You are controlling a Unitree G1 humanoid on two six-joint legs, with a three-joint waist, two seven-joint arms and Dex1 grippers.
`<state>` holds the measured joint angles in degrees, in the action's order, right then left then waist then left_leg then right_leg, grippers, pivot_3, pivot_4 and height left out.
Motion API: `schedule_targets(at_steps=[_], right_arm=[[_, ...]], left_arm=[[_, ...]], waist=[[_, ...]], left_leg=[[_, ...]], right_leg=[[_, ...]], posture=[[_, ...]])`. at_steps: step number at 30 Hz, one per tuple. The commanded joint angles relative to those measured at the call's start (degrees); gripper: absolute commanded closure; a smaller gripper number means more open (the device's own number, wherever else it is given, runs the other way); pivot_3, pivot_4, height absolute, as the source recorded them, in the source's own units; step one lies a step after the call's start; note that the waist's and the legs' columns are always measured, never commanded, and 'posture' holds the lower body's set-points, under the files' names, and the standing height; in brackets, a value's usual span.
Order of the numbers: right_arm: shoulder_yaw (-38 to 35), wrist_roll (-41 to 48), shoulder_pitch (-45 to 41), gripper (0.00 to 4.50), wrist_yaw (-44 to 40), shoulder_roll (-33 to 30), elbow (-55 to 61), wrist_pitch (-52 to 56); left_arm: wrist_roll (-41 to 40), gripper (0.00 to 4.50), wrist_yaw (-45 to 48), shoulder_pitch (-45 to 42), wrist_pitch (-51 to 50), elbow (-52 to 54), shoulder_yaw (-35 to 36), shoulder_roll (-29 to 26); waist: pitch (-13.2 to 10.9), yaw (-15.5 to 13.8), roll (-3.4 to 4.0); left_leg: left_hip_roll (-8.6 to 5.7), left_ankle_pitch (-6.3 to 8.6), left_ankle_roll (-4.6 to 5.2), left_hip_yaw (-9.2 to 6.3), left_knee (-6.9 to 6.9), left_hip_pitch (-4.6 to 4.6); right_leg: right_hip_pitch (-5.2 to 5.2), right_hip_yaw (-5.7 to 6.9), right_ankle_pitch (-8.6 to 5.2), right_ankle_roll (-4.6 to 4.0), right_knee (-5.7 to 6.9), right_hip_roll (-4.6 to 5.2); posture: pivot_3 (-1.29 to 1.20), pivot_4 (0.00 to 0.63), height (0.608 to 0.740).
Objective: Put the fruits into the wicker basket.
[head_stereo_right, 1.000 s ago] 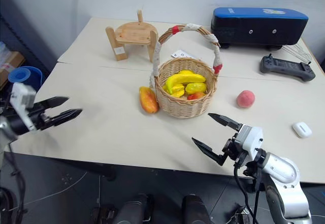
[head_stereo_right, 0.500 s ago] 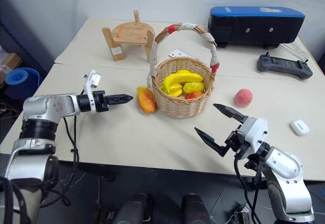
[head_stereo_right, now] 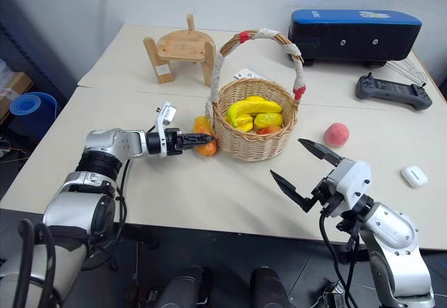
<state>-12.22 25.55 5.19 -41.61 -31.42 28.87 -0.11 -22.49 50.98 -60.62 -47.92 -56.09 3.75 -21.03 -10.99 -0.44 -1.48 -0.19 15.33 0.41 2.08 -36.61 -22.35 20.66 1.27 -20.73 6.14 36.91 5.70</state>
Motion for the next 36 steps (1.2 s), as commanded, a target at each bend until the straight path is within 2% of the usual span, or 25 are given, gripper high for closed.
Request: schedule_targets(at_steps=[1, 3, 8, 12, 15, 19, 21, 23, 26, 31, 34, 36], right_arm=[[-1.3, 0.0, 0.3, 0.0, 1.0, 0.3, 3.1, -1.3], [-1.2, 0.0, 0.6, 0.0, 1.2, 0.4, 3.4, -1.2], [-0.6, -0.2, 1.3, 0.0, 1.3, 0.9, 3.3, -1.7], [-0.5, 0.0, 1.4, 0.0, 1.1, 0.9, 3.3, -1.7], [-1.1, 0.5, 2.6, 0.0, 0.7, 0.7, 3.5, -2.1], [-2.8, 2.8, 3.1, 0.0, 1.2, 0.4, 4.0, -1.2], [-5.2, 5.3, 2.3, 0.0, 2.9, 0.8, 4.0, -0.3], [-7.6, 7.7, 1.3, 0.0, 4.3, 0.6, 3.7, 0.9], [-11.6, 8.3, 0.6, 0.0, 3.3, -1.9, 0.9, 1.5], [-11.5, 10.6, 1.6, 0.0, 2.1, -2.5, 1.4, 4.2], [-10.7, 9.9, 3.2, 0.0, 2.2, -1.4, 2.6, 3.9], [-10.0, 9.2, 4.2, 0.0, 3.1, -0.3, 3.7, 3.6]], left_arm=[[1.2, 1.24, -0.2, -0.4, 0.7, -1.8, 0.6, 0.7], [1.5, 1.71, 0.9, -0.2, 0.5, -1.7, 0.7, 0.0], [0.3, 1.76, 4.6, 2.8, 2.1, 3.0, 2.6, -3.2], [1.6, 1.76, 9.6, 9.5, 3.3, 12.2, 0.8, -10.0], [3.2, 1.76, 15.5, 16.5, 7.2, 23.5, -2.3, -17.3], [-5.1, 1.76, 25.2, 21.9, 12.4, 41.3, 3.0, -22.0], [-10.1, 1.76, 27.7, 21.8, 6.8, 49.4, 2.8, -23.2], [-12.4, 1.76, 27.2, 20.0, 4.7, 54.8, 1.4, -22.3], [-10.6, 1.76, 22.9, 13.4, 2.6, 57.3, -4.4, -17.7], [-7.7, 1.76, 10.6, 1.0, -4.1, 48.1, -8.7, -5.4], [-5.4, 1.76, 6.6, -2.1, -2.1, 42.3, -9.9, -0.1], [-2.2, 1.76, 0.8, -3.9, 1.7, 36.5, -9.1, 3.3]], waist=[[0.0, -0.2, 0.0], [0.0, -0.2, 0.0], [0.0, 0.6, 0.0], [0.0, 1.5, 0.0], [0.0, 2.1, 0.0], [0.0, 1.7, 0.0], [0.0, 0.8, -0.01], [0.0, 0.3, 0.0], [0.0, -0.4, 0.0], [0.0, -0.8, 0.0], [0.0, -0.3, 0.01], [0.0, 0.0, 0.0]], left_leg=[[0.0, 0.01, 0.01, 0.0, -0.03, 0.0], [0.0, 0.02, 0.03, 0.01, -0.05, -0.02], [0.03, 0.04, 0.0, 0.04, -0.04, -0.01], [0.13, 0.03, -0.08, 0.08, 0.04, 0.0], [0.18, 0.05, -0.11, 0.07, 0.1, 0.03], [0.2, 0.07, -0.12, 0.07, 0.21, 0.04], [0.15, 0.09, -0.07, -0.02, 0.17, -0.02], [0.09, 0.12, 0.01, -0.06, 0.14, 0.0], [-0.05, 0.16, 0.17, -0.1, 0.15, 0.03], [-0.11, 0.1, 0.38, -0.03, 0.14, -0.04], [-0.04, 0.06, 0.31, 0.07, 0.13, -0.06], [0.02, 0.03, 0.27, 0.1, 0.13, -0.06]], right_leg=[[-0.01, 0.0, 0.01, 0.01, 0.0, -0.01], [0.0, 0.0, 0.02, 0.03, -0.01, -0.01], [0.02, 0.01, 0.02, 0.03, 0.0, -0.07], [0.09, -0.04, 0.01, 0.01, 0.03, -0.12], [0.09, -0.13, 0.0, -0.02, 0.02, -0.07], [0.07, -0.18, -0.02, -0.07, -0.06, 0.02], [0.04, -0.1, -0.02, -0.08, -0.16, 0.19], [-0.07, -0.07, 0.03, -0.11, -0.3, 0.31], [-0.19, -0.02, 0.06, -0.05, -0.4, 0.45], [-0.19, -0.02, 0.16, 0.13, -0.46, 0.28], [-0.1, -0.11, 0.16, 0.15, -0.41, 0.09], [-0.09, -0.11, 0.16, 0.15, -0.4, -0.01]], posture=[[0.0, 0.15, 0.74], [0.0, 0.15, 0.74], [0.0, 0.15, 0.74], [0.0, 0.15, 0.74], [0.0, 0.15, 0.74], [0.0, 0.15, 0.74], [0.0, 0.15, 0.74], [0.0, 0.15, 0.74], [0.0, 0.15, 0.74], [0.0, 0.15, 0.74], [0.0, 0.15, 0.74], [0.0, 0.15, 0.74]])
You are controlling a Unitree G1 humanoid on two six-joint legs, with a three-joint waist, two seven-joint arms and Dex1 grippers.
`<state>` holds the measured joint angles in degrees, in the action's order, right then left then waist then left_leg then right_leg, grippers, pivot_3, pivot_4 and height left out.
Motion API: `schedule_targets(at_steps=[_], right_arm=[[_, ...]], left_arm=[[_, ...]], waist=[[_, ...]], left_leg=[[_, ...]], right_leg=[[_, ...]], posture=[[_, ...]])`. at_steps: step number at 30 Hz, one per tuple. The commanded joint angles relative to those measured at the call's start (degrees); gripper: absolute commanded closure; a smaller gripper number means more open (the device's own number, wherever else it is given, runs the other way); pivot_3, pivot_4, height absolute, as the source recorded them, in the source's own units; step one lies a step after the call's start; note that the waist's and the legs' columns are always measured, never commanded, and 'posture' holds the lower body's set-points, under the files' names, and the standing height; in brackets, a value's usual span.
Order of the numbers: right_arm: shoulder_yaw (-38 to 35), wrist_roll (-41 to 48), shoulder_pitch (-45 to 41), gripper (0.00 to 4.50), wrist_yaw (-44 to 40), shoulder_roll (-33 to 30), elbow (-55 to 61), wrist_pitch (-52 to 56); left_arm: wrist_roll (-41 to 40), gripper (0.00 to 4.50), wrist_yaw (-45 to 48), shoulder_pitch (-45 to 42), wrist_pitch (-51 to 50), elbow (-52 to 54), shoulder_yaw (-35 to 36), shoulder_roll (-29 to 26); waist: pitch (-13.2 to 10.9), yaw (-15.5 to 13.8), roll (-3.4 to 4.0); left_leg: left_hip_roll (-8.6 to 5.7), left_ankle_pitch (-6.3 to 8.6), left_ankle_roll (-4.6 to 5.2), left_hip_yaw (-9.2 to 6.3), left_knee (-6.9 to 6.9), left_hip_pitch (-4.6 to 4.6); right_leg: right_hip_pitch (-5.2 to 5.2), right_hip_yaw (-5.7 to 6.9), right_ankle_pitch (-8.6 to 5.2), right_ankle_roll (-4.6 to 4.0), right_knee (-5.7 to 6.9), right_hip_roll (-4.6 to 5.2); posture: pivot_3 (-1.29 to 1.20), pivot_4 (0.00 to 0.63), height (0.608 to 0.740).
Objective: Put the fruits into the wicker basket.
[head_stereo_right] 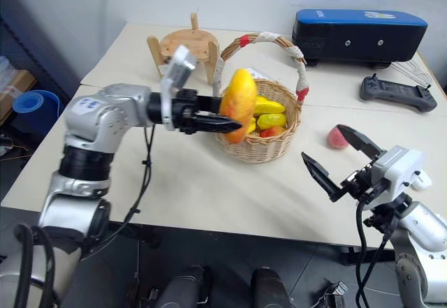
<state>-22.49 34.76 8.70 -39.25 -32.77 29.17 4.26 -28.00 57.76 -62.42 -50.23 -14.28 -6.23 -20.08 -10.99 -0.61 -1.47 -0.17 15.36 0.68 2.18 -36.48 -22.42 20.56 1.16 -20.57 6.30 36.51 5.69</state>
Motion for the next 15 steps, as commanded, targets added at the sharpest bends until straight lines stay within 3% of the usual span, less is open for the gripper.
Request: schedule_targets(at_steps=[1, 4, 8, 10, 15], right_arm=[[0.7, -0.3, 1.0, 0.0, 1.2, 1.5, 4.1, -0.7], [1.8, -0.7, 1.7, 0.0, 2.3, 2.5, 5.8, -0.4], [1.5, -0.2, 3.4, 0.0, 2.1, 2.6, 7.2, -0.2], [-0.6, -0.3, 4.2, 0.0, 2.0, 1.5, 6.7, 0.1], [-4.9, -0.2, 5.7, 0.0, 0.7, -0.2, 4.4, -0.3]], left_arm=[[4.5, 1.76, -7.3, -2.8, 5.4, -7.3, 0.7, 3.5], [6.4, 1.76, -8.0, -3.1, 7.3, -9.2, -0.2, 4.7], [8.8, 0.45, -7.2, -1.2, 11.4, -7.7, -1.9, 4.3], [9.4, 0.02, -6.6, 0.6, 20.1, -6.9, -0.7, 5.2], [8.4, 0.02, 2.7, 6.3, 33.9, -5.5, 1.1, 1.6]], waist=[[0.0, 0.2, 0.0], [0.0, 0.7, 0.0], [0.0, 0.6, 0.0], [0.0, 0.5, 0.0], [0.0, 0.6, 0.0]], left_leg=[[0.0, -0.01, -0.01, 0.02, 0.0, 0.01], [0.0, -0.03, -0.05, 0.05, -0.01, 0.0], [0.0, -0.04, -0.09, 0.03, -0.01, 0.02], [0.0, -0.04, -0.1, 0.02, -0.01, 0.02], [-0.02, -0.04, -0.11, 0.05, -0.02, 0.04]], right_leg=[[0.02, 0.01, 0.0, 0.0, 0.0, -0.01], [0.09, 0.01, 0.0, 0.0, 0.0, 0.0], [0.07, -0.02, 0.0, 0.0, 0.02, 0.01], [0.06, -0.04, 0.0, 0.0, 0.0, 0.02], [0.03, 0.02, 0.01, 0.01, -0.04, 0.05]], posture=[[0.0, 0.15, 0.74], [0.0, 0.15, 0.74], [0.0, 0.15, 0.74], [0.0, 0.15, 0.74], [0.0, 0.15, 0.74]])
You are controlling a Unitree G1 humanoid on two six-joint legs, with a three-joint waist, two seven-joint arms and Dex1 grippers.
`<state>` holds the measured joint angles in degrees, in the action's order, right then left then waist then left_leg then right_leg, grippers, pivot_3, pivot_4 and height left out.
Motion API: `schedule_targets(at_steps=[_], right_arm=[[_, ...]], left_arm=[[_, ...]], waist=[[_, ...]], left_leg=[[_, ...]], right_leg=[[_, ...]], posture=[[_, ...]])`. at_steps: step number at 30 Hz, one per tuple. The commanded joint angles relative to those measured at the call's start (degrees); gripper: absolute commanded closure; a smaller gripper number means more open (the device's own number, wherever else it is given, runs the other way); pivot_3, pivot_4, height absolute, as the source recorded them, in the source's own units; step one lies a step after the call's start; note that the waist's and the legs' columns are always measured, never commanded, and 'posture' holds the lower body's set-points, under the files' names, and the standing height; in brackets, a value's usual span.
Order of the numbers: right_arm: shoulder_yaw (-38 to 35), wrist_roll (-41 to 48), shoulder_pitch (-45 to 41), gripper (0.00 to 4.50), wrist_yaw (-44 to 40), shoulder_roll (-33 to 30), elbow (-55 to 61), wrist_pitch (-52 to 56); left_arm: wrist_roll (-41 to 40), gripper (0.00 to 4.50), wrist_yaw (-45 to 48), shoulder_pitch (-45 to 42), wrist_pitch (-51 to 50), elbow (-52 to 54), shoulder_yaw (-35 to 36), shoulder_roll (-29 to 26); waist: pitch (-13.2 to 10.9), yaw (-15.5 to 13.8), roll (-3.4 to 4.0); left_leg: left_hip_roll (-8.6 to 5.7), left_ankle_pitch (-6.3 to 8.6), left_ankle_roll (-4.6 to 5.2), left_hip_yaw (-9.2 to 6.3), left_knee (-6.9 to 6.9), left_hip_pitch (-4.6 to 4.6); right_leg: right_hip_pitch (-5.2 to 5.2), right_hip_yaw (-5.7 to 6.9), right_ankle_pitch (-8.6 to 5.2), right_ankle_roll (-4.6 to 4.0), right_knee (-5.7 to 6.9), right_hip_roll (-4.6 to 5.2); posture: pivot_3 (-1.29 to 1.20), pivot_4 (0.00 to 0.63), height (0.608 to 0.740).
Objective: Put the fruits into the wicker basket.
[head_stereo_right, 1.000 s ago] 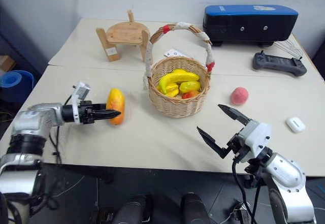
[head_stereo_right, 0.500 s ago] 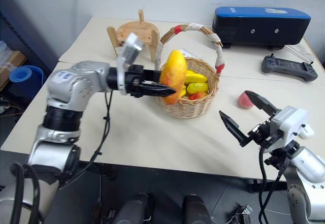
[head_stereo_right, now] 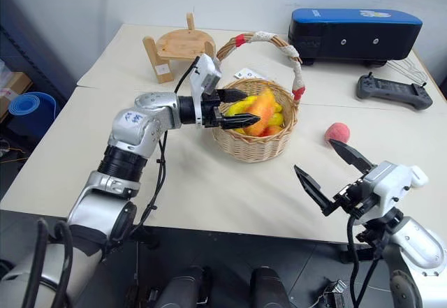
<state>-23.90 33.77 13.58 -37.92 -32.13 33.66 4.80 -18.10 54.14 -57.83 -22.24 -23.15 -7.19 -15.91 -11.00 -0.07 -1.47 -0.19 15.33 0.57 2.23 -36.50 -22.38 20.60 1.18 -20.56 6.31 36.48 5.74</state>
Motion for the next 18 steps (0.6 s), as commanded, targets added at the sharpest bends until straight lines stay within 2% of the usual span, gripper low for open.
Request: schedule_targets(at_steps=[1, 6, 10, 13, 15, 18], right_arm=[[-4.2, 0.9, 1.0, 0.0, -0.6, -0.8, -0.3, -0.7], [-9.7, -1.5, 4.8, 0.0, 1.0, 1.5, -4.8, -3.1], [-15.0, -3.4, 9.6, 0.0, 2.6, 4.9, -9.4, -6.2], [-14.4, -4.6, 14.1, 0.0, 1.8, 8.4, -11.2, -8.8], [-14.1, -5.2, 14.8, 0.0, 2.1, 9.3, -12.0, -9.5], [-13.3, -7.3, 10.1, 0.0, 8.2, 8.6, -11.9, -6.0]], left_arm=[[-2.6, 0.02, 8.5, 2.7, 6.8, 4.3, 2.6, -3.4], [-8.4, 0.02, 20.7, 9.1, 5.4, 11.7, 5.7, -12.2], [-6.9, 0.02, 16.5, 16.3, 9.9, 13.7, 12.2, -18.5], [-9.7, 0.02, 15.8, 23.1, 11.2, 8.5, 18.7, -20.0], [-10.0, 0.02, 16.8, 25.0, 12.8, 6.3, 20.0, -20.3], [-10.7, 0.02, 15.5, 25.9, 11.7, 9.7, 20.0, -20.1]], waist=[[0.0, 0.2, 0.0], [0.0, 0.2, 0.01], [0.0, 0.1, 0.05], [0.1, 0.2, 0.13], [0.1, 0.3, 0.13], [0.1, 0.3, 0.11]], left_leg=[[0.01, 0.0, 0.0, 0.01, 0.01, 0.01], [0.07, -0.01, -0.05, -0.01, 0.02, 0.02], [0.07, 0.04, 0.03, -0.04, 0.07, 0.04], [0.03, 0.16, 0.24, -0.04, 0.23, 0.14], [0.03, 0.19, 0.29, -0.05, 0.29, 0.21], [0.03, 0.17, 0.3, -0.06, 0.28, 0.2]], right_leg=[[0.0, 0.01, 0.0, 0.0, 0.01, -0.03], [-0.01, -0.08, 0.0, -0.02, 0.01, -0.05], [-0.06, -0.1, -0.01, -0.03, -0.06, 0.04], [-0.12, -0.11, -0.01, -0.03, -0.1, 0.14], [-0.15, -0.1, 0.0, -0.05, -0.09, 0.17], [-0.11, -0.1, 0.05, -0.14, -0.08, 0.22]], posture=[[0.0, 0.15, 0.74], [0.0, 0.15, 0.74], [0.0, 0.15, 0.74], [0.0, 0.15, 0.74], [0.0, 0.15, 0.74], [0.0, 0.15, 0.74]])
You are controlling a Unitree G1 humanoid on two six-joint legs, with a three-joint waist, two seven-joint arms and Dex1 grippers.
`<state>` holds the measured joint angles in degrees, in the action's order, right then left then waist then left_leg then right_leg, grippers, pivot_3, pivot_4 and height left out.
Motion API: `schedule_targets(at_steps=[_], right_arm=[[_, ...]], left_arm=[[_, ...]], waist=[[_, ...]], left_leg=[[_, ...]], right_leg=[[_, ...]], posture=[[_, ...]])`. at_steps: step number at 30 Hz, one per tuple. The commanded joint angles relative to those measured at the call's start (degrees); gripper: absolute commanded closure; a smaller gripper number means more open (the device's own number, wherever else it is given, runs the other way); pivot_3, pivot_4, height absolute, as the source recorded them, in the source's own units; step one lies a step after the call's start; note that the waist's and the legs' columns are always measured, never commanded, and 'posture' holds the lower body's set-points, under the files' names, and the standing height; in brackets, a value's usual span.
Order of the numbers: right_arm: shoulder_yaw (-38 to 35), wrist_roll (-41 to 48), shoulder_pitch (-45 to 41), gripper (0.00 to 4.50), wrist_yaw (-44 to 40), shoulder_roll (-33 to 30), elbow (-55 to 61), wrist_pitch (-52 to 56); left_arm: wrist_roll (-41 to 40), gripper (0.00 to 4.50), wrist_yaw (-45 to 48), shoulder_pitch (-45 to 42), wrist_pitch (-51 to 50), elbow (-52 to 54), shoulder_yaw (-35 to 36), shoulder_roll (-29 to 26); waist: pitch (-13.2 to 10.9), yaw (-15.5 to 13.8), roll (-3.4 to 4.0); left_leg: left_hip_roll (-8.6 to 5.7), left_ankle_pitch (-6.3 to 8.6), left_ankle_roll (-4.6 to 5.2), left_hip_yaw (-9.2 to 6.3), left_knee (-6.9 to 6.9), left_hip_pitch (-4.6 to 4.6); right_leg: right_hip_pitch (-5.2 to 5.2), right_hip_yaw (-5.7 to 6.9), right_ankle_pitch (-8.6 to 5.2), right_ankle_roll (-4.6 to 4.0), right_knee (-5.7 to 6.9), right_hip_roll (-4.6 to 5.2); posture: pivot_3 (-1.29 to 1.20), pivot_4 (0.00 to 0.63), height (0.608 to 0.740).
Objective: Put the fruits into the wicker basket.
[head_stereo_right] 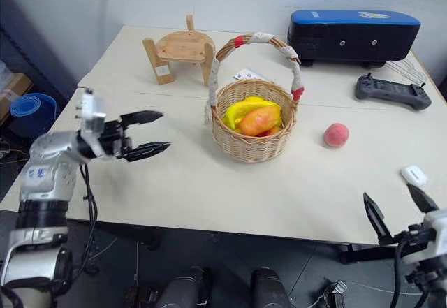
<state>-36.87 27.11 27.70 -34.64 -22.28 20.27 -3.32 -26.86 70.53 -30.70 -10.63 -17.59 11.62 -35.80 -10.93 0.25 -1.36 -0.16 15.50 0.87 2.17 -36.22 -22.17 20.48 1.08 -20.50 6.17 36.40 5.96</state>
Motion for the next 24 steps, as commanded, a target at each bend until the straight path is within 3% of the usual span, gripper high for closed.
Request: schedule_targets(at_steps=[1, 7, 12, 15, 24], right_arm=[[1.7, -0.9, -7.3, 0.0, 6.0, -3.7, 2.8, 5.8], [13.2, -0.3, -30.3, 0.0, 15.5, -12.8, 1.6, 32.0], [19.1, -4.1, -51.6, 0.0, 25.6, -12.1, -11.4, 47.7], [22.1, -7.1, -58.4, 0.0, 25.8, -11.5, -19.0, 47.1], [25.2, -11.7, -64.3, 0.0, 22.4, -9.3, -37.4, 40.3]], left_arm=[[-2.2, 0.02, -0.8, -1.6, -0.1, 5.6, 0.8, -0.1], [-3.2, 0.02, -1.3, -7.0, -1.7, 5.2, -0.5, 1.8], [-4.7, 0.02, -1.2, -7.8, -5.6, 8.3, -3.0, 4.0], [-4.8, 0.02, -1.8, -7.3, -6.2, 10.2, -3.7, 5.3], [-3.9, 0.02, -1.5, -6.9, -5.2, 10.5, -5.3, 6.8]], waist=[[0.0, 0.0, 0.0], [0.1, 0.5, 0.13], [0.0, 0.4, 0.13], [0.0, 0.0, 0.12], [0.0, 0.2, 0.12]], left_leg=[[-0.01, -0.01, 0.0, 0.0, -0.01, -0.02], [-0.05, -0.15, -0.04, 0.0, 0.09, -0.06], [-0.02, -0.3, -0.32, 0.01, 0.08, -0.33], [-0.03, -0.36, -0.25, 0.03, -0.33, -1.21], [-0.01, -0.29, -0.03, 0.12, -0.84, -1.27]], right_leg=[[0.01, 0.0, 0.03, -0.02, 0.0, 0.04], [0.16, 0.12, 0.15, -0.07, 0.02, 0.18], [0.36, 0.29, 0.1, -0.14, 0.14, 0.04], [1.18, 0.33, 0.15, -0.03, 0.54, -0.02], [1.0, 0.34, 0.25, 0.16, 0.52, -0.09]], posture=[[0.0, 0.15, 0.74], [0.0, 0.15, 0.74], [0.0, 0.15, 0.74], [0.0, 0.15, 0.74], [0.0, 0.15, 0.74]])
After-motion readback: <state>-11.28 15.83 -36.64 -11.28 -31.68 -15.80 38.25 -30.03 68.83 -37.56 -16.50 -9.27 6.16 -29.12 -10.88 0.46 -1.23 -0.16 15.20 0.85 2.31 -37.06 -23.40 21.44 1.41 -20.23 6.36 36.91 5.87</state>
